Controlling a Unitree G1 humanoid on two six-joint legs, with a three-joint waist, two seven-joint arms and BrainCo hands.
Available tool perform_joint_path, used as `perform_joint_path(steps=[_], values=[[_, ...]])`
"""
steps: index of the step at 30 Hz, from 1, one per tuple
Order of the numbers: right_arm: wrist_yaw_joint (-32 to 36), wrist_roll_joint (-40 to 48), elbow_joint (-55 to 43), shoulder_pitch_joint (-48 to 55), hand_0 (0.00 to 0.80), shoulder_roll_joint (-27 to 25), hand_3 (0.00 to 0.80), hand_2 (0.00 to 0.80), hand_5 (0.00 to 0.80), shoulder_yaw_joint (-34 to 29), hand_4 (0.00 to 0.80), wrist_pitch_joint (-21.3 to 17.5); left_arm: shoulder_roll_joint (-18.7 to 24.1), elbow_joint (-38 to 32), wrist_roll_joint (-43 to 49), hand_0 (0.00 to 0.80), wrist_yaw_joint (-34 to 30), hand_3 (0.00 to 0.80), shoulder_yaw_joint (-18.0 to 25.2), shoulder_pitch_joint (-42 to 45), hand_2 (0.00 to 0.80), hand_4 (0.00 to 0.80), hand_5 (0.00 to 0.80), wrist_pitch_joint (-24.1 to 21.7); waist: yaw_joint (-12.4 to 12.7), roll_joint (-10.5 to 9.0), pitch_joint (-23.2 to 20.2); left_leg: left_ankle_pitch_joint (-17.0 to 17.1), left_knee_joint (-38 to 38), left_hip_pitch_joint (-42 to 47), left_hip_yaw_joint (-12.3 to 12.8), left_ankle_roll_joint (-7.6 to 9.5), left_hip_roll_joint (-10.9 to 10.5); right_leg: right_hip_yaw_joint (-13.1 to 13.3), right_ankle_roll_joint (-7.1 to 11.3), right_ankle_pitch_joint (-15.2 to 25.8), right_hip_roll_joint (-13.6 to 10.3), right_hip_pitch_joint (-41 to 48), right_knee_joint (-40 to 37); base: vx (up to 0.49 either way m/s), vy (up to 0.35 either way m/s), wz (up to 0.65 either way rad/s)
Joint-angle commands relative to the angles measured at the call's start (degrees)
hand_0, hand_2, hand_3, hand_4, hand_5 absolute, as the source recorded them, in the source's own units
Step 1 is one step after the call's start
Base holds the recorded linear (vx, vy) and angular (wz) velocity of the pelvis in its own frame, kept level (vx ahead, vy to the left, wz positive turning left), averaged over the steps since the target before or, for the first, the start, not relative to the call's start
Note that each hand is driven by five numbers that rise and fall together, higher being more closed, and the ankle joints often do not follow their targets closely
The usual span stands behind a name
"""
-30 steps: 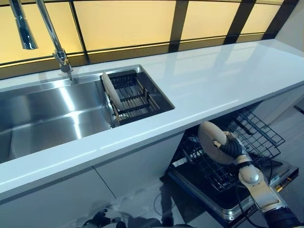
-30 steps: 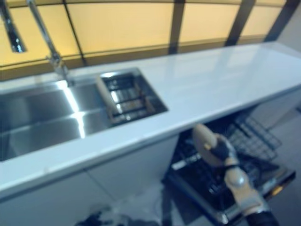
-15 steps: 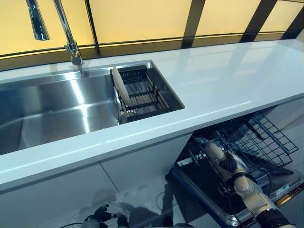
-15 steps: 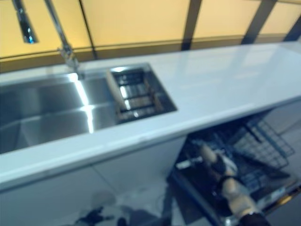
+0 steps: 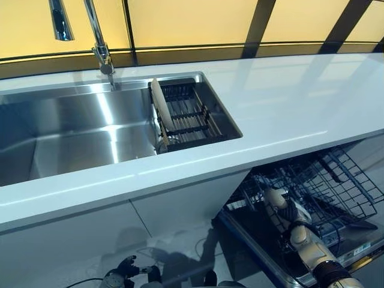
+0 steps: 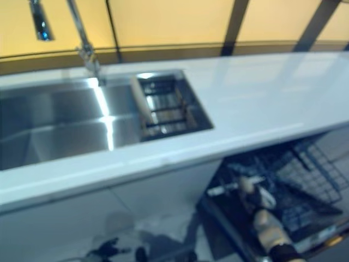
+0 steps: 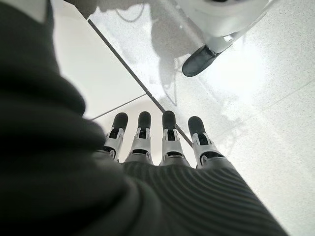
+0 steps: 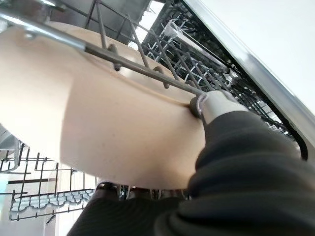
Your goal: Take plates into dishwasher
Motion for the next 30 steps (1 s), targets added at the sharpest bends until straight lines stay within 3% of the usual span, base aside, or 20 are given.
perform_joint_path(steps=[1,2,3,4,12,21,30], values=[[0.14,2.28,1.06,-3.93,0.800,1.76,0.800,0.800,0.800,2.63,0.800,-0.17,-0.69,1.62,1.17,0.000,0.09,0.000,-2.43,-3.11,0.000,0.000,0.000,-1.00,2.09,2.14,-0.34,-4.84,0.19,1.40,0.62,3.02,-3.11,0.54,0.90,-5.02,2.79,-4.15,9.13,0.017,-0.012,0.09],[0.55,2.32,1.00,-3.98,0.800,1.93,0.800,0.800,0.800,2.77,0.800,0.21,-0.71,1.65,1.30,0.000,0.07,0.000,-2.33,-3.14,0.000,0.000,0.000,-0.93,2.13,2.12,-0.35,-4.83,0.19,1.42,0.59,3.01,-3.11,0.50,0.90,-5.01,2.79,-4.10,9.11,0.019,-0.014,0.05],[0.91,2.72,0.98,-3.98,0.565,2.11,0.565,0.565,0.565,2.92,0.565,0.64,-0.73,1.69,1.49,0.000,0.05,0.000,-2.28,-3.13,0.000,0.000,0.000,-0.90,2.19,2.11,-0.31,-4.83,0.19,1.43,0.54,3.04,-3.13,0.46,0.86,-5.01,2.82,-4.09,9.12,0.000,0.000,0.00],[0.76,2.97,0.85,-3.79,0.000,2.25,0.000,0.000,0.000,2.90,0.000,0.48,-0.73,1.66,1.69,0.000,0.02,0.000,-2.16,-3.08,0.000,0.000,0.000,-0.87,2.22,2.09,-0.28,-4.80,0.19,1.42,0.52,3.03,-3.12,0.41,0.87,-4.99,2.81,-4.08,9.13,0.000,0.000,0.00],[1.76,3.24,-4.77,-2.55,0.000,1.91,0.000,0.000,0.000,2.54,0.000,1.92,-0.39,1.21,2.31,0.000,-0.35,0.000,-1.01,-3.04,0.000,0.000,0.000,-0.70,1.67,1.66,0.11,-4.68,0.19,1.53,0.94,3.01,-2.74,0.72,0.87,-4.97,3.00,-4.35,9.35,0.000,0.000,0.00],[2.12,4.20,-12.77,-0.63,0.000,0.58,0.000,0.000,0.000,-0.50,0.000,0.81,-0.22,0.88,2.56,0.000,-0.17,0.000,0.14,-3.06,0.000,0.000,0.000,-0.16,0.64,1.17,0.61,-4.62,0.19,1.94,1.62,3.02,-2.15,1.19,0.93,-5.06,3.32,-4.44,9.70,0.000,0.000,0.00],[-2.91,9.21,-27.01,0.88,0.000,-3.97,0.000,0.000,0.000,-10.33,0.000,-4.00,-0.08,0.65,2.22,0.000,0.34,0.000,1.51,-1.92,0.000,0.000,0.000,-0.70,-0.97,0.98,1.04,-4.79,0.19,2.47,2.91,3.09,-1.76,2.06,1.04,-5.08,3.57,-4.30,9.57,-0.001,0.005,-0.05]])
